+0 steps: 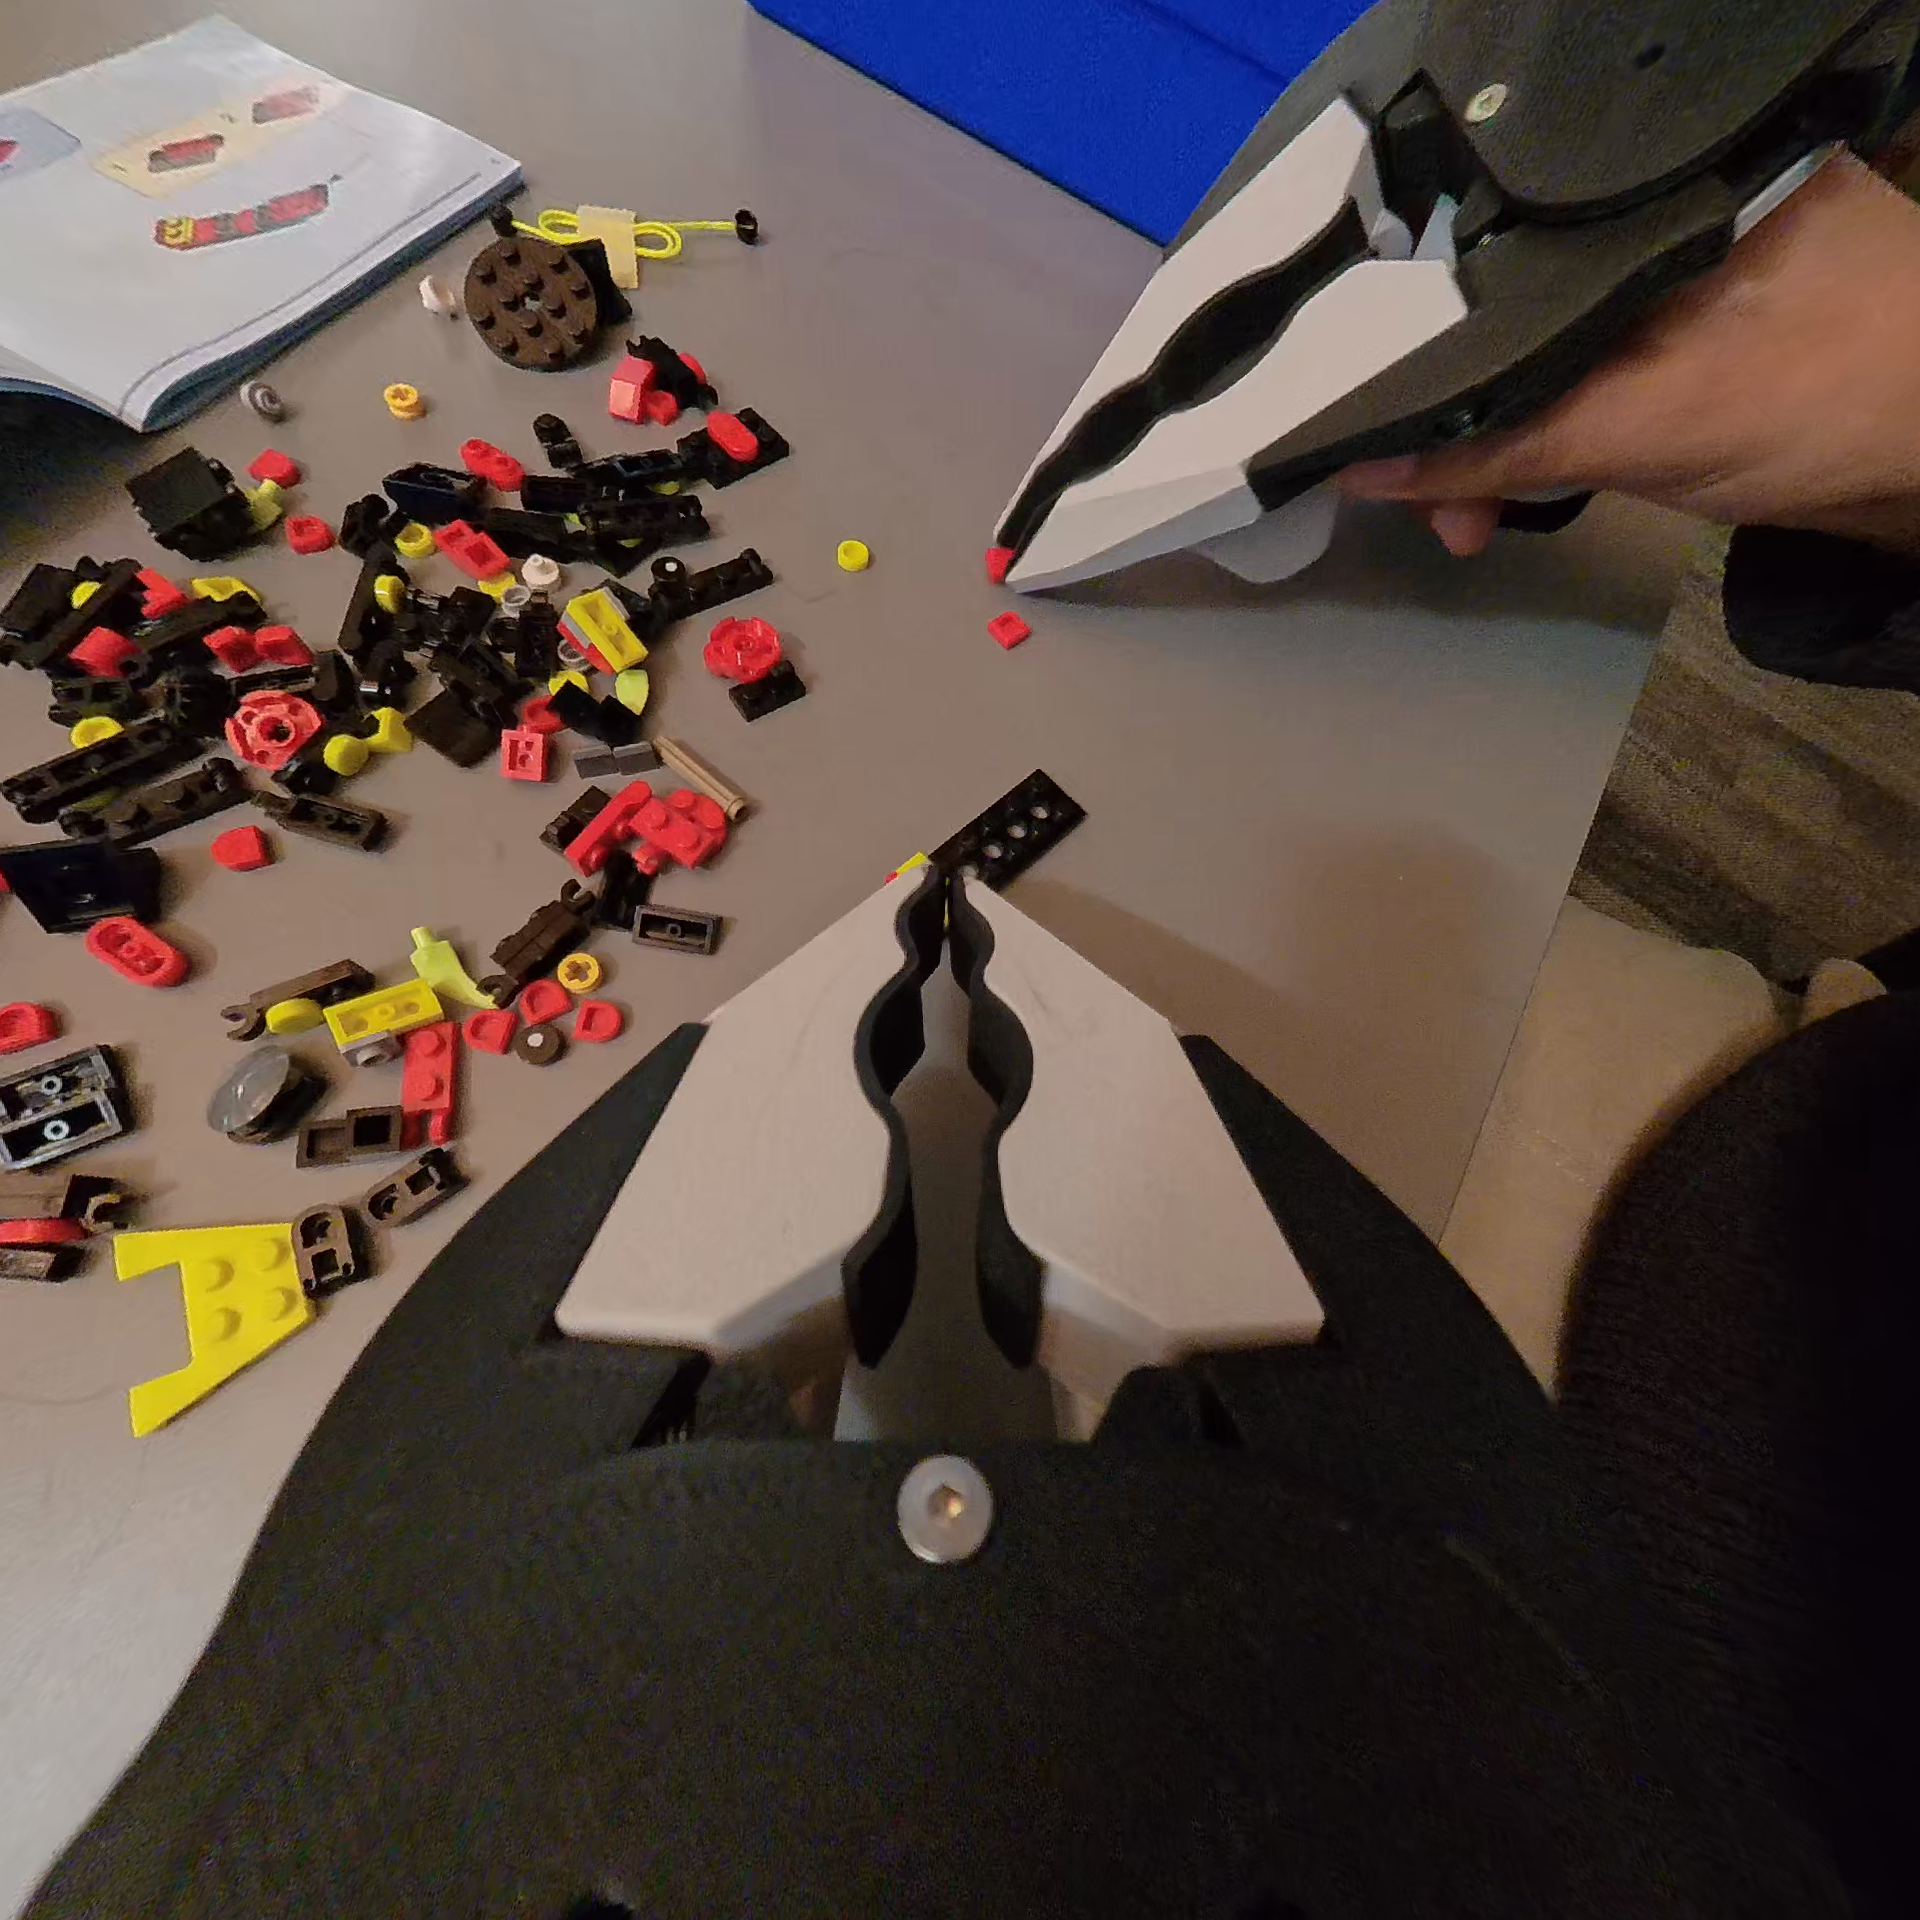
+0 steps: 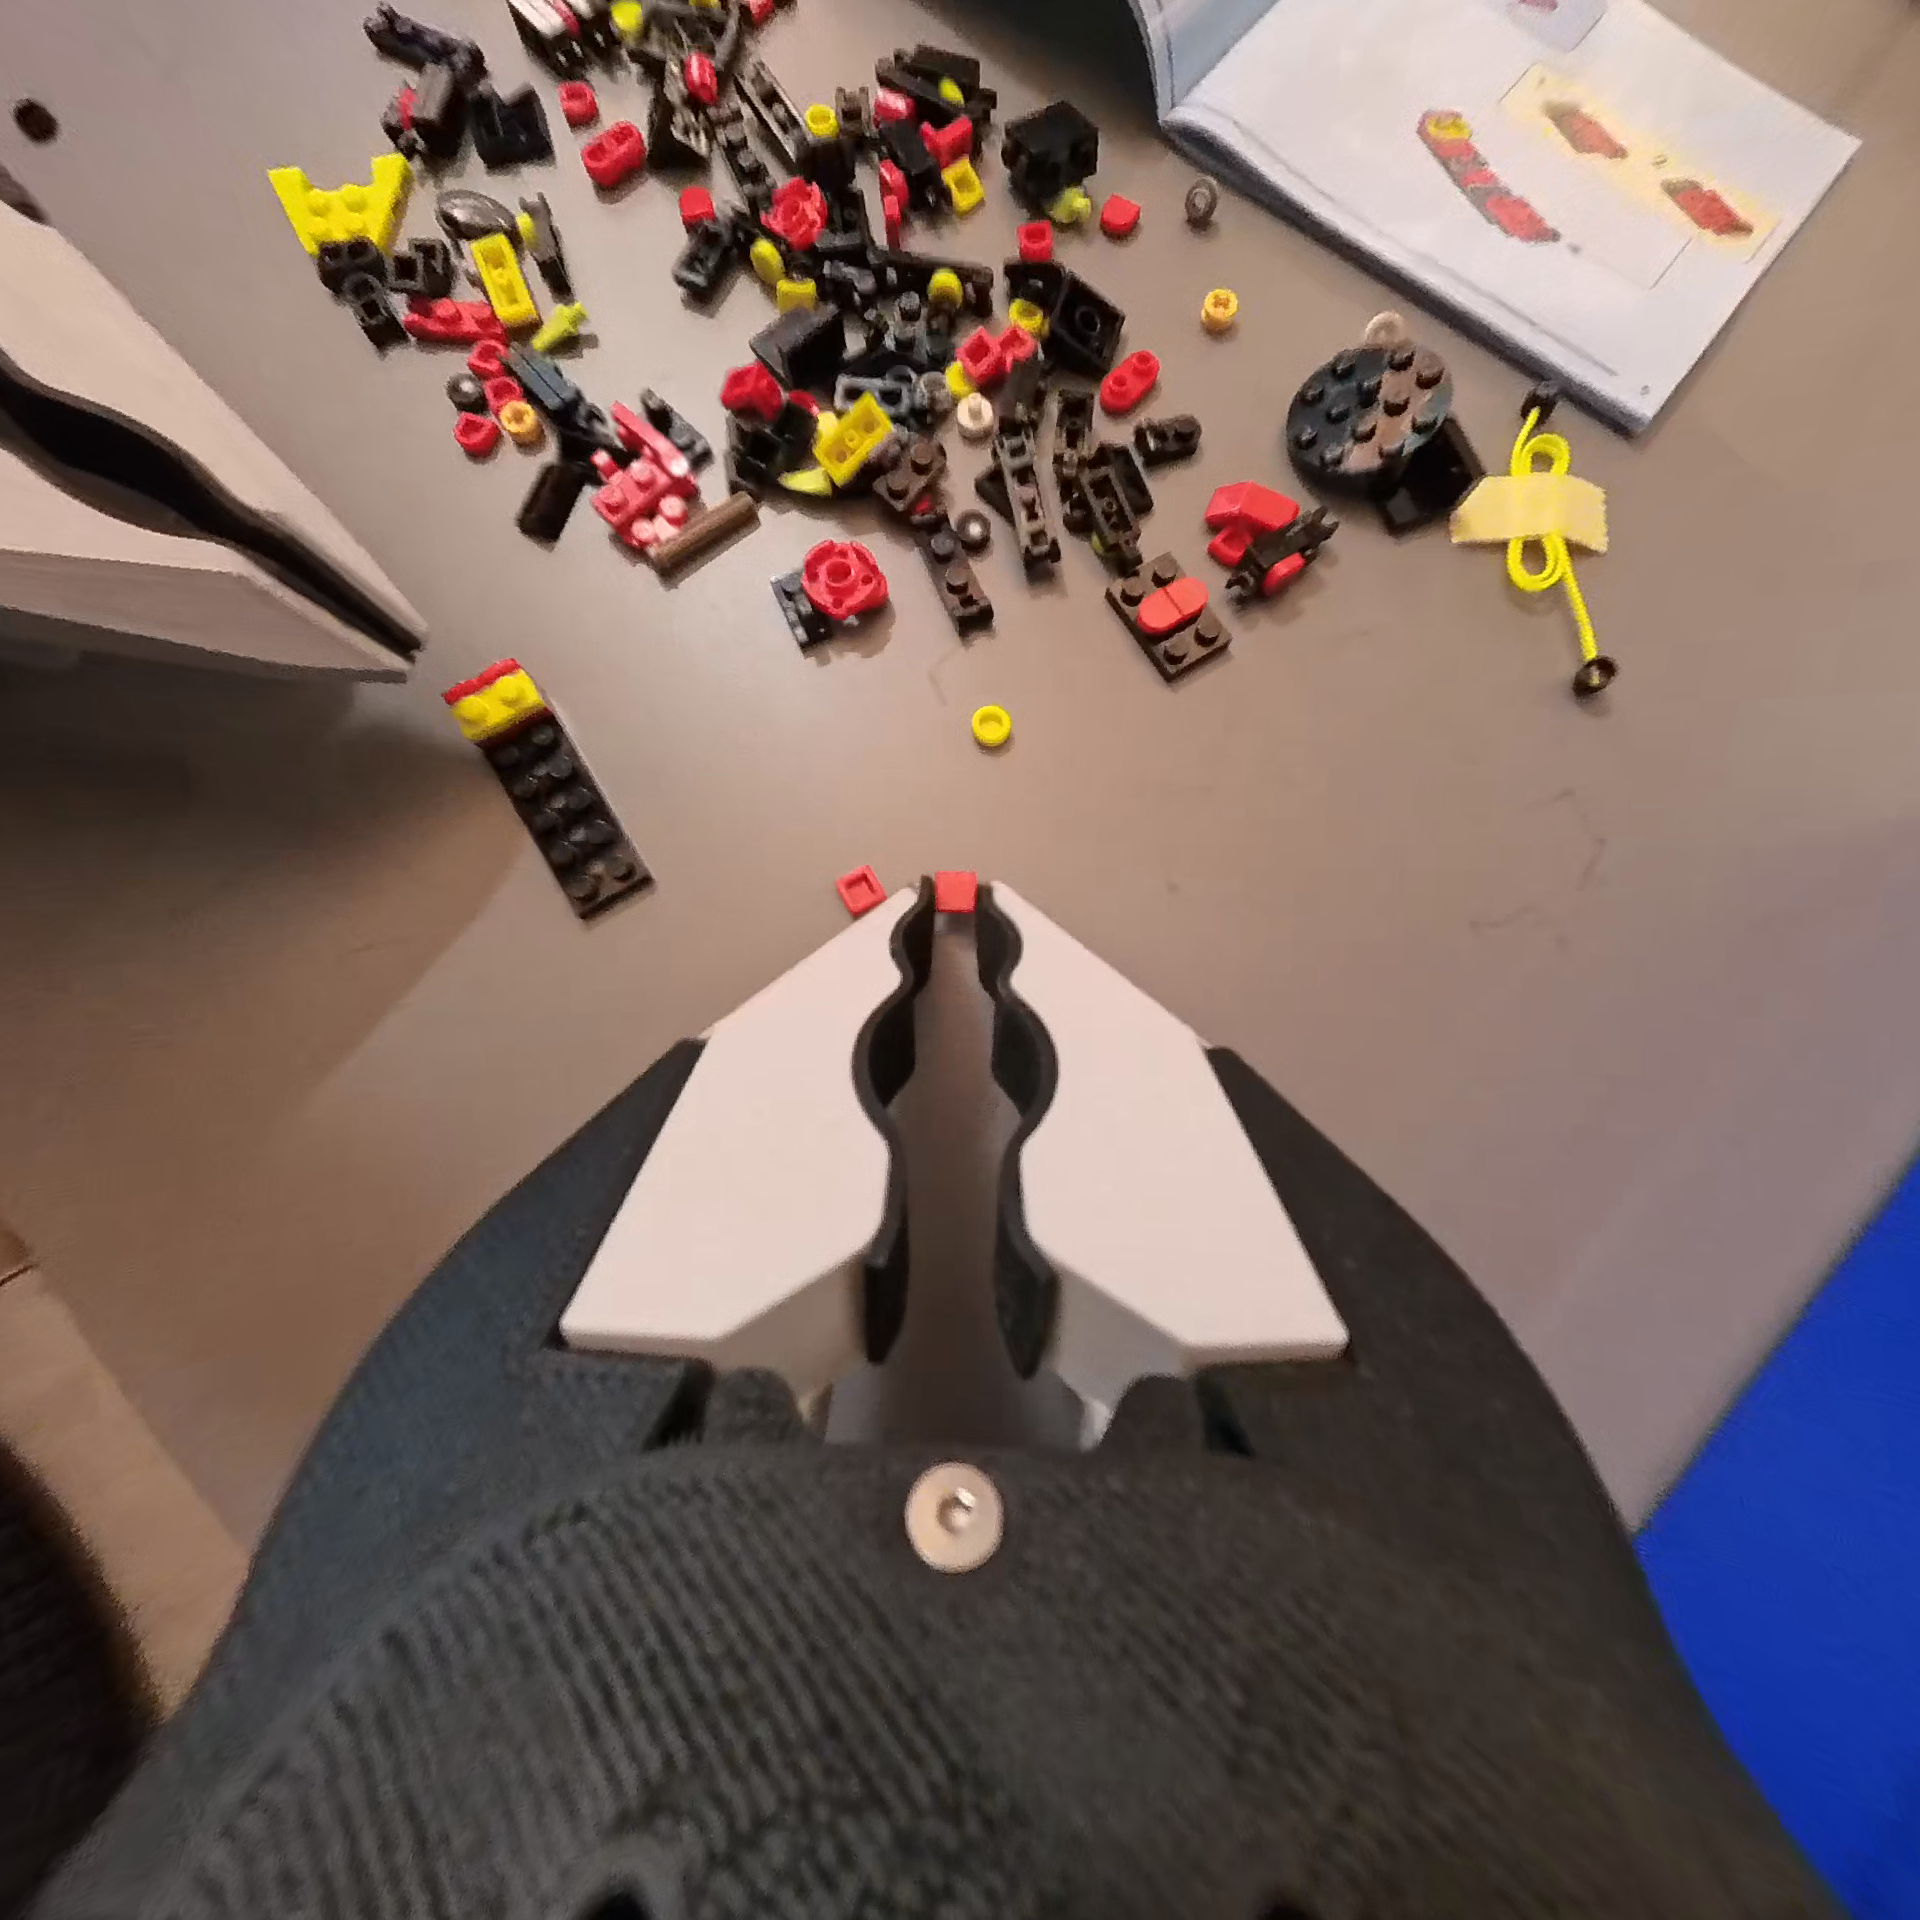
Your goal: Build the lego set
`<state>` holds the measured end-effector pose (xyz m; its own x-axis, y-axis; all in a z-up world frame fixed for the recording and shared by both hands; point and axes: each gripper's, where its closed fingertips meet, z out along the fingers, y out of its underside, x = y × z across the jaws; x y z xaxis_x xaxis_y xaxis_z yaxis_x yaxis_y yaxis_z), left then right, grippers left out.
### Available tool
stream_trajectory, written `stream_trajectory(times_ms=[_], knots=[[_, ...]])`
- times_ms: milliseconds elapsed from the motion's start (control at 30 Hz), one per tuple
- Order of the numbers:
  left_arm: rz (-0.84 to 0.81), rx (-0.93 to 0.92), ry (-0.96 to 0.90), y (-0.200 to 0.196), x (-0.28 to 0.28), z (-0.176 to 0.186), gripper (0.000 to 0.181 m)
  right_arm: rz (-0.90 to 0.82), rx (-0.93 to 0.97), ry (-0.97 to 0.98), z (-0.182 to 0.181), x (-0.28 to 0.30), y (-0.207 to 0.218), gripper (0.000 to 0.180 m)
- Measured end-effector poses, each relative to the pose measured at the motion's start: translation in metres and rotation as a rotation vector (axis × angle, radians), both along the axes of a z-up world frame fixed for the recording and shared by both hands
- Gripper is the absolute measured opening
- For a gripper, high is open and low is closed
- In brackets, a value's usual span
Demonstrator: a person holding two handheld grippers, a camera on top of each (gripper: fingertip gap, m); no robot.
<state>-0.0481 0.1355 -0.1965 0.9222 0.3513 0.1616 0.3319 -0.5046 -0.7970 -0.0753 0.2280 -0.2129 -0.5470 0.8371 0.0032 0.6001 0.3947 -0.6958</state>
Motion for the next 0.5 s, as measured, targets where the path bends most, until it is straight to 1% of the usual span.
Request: stream_trajectory(times_ms=[100, 200, 367, 500], knots=[[0.014, -0.009, 0.002, -0.002, -0.002, -0.001, 0.0, 0.059, -0.036, 0.087, 0.02, 0.0, -0.013, 0.006], [0.028, -0.023, -0.015, -0.004, -0.004, -0.004, 0.0, 0.197, -0.059, 0.17, 0.036, 0.01, -0.04, 0.006], [0.03, -0.04, -0.034, -0.004, -0.004, -0.008, 0.0, 0.371, -0.04, 0.136, 0.026, 0.026, -0.075, 0.005], [0.025, -0.051, -0.039, -0.004, -0.003, -0.01, 0.0, 0.433, -0.014, 0.081, 0.014, 0.025, -0.085, 0.005]])
